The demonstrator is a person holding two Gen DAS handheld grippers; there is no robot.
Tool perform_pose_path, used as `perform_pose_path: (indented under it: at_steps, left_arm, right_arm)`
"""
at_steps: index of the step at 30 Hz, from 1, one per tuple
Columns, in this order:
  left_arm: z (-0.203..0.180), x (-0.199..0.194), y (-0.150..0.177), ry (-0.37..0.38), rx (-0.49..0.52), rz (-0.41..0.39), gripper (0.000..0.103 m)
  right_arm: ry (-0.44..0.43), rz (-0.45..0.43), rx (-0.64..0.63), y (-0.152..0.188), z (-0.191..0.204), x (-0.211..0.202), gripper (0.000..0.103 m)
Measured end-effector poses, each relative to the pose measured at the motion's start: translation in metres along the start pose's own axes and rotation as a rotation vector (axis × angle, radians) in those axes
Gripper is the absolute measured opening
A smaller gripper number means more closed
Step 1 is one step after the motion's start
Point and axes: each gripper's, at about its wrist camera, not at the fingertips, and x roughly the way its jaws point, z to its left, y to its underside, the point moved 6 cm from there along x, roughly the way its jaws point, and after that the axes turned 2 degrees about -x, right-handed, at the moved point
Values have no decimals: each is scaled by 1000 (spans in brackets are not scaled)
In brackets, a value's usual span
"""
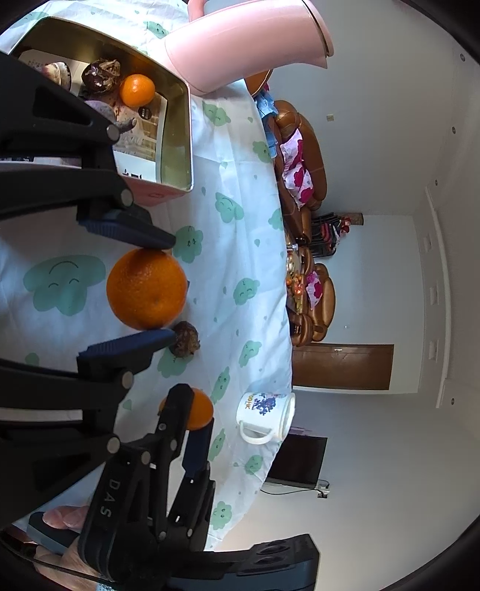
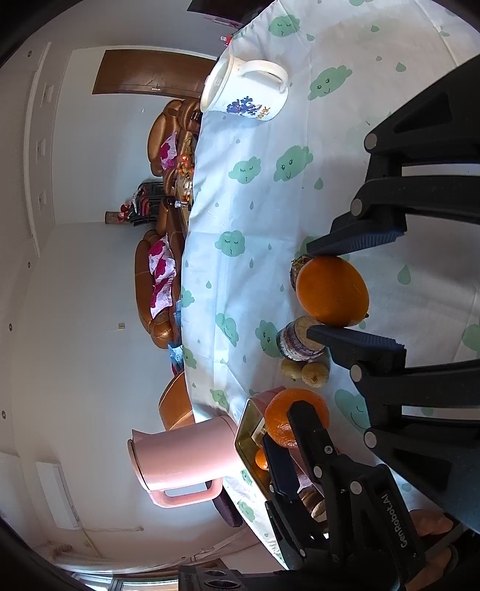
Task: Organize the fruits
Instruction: 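Lift and carry both held oranges toward the pink tin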
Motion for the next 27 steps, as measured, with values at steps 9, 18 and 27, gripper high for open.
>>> perform_pose_path:
  at_steps: [9, 18, 27]
  left_arm:
    - [0, -7, -3, -10, 3, -39, 47]
    - [2, -14, -4, -18, -2, -72, 47]
    - [3, -19, -4, -27, -2, -95, 47]
  right_arm:
    - [3, -38, -7, -2, 1, -7, 40]
    - [9, -69, -13, -3, 2, -13, 40]
    - [18, -100, -20, -4, 3, -19, 40]
